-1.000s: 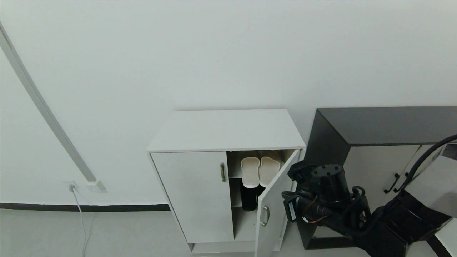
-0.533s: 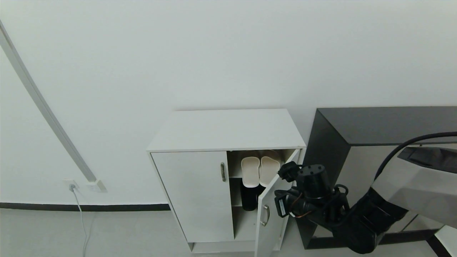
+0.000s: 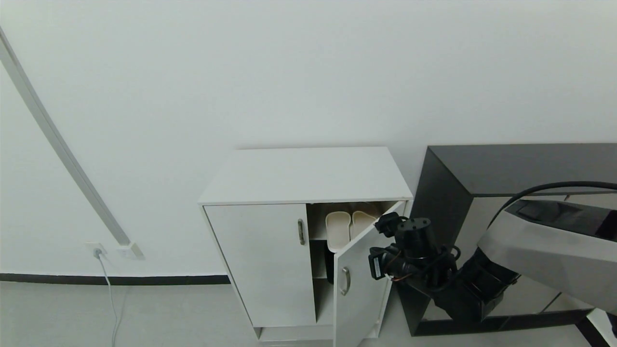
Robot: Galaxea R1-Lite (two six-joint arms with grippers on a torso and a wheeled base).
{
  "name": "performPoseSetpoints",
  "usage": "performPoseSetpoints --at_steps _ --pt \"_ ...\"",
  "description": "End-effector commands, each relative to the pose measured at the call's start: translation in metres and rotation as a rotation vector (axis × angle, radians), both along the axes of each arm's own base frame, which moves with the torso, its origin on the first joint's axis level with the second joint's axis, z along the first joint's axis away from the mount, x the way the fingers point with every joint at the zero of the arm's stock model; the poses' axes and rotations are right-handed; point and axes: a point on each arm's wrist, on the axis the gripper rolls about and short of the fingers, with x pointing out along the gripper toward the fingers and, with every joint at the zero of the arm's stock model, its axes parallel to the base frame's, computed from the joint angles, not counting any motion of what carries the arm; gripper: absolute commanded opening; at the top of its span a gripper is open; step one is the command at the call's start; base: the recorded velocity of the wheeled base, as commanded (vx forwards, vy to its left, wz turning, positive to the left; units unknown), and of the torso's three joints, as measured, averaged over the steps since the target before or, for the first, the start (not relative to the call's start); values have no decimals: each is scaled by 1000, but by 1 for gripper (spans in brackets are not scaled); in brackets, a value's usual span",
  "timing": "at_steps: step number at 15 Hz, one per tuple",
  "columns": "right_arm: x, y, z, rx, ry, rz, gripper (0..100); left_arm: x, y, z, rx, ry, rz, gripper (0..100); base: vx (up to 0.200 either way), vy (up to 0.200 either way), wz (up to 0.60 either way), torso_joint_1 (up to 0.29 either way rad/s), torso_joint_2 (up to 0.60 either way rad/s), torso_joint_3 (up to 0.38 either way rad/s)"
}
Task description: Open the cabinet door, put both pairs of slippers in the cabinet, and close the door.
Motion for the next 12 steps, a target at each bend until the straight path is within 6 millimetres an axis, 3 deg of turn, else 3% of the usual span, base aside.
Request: performPoseSetpoints --at_steps 1,12 --pt "7 0 -10 -6 8 -9 0 0 0 0 0 1 0 0 0 0 0 0 0 0" --pt "47 1 -18 28 -50 -61 0 0 0 0 0 1 0 0 0 0 0 0 0 0"
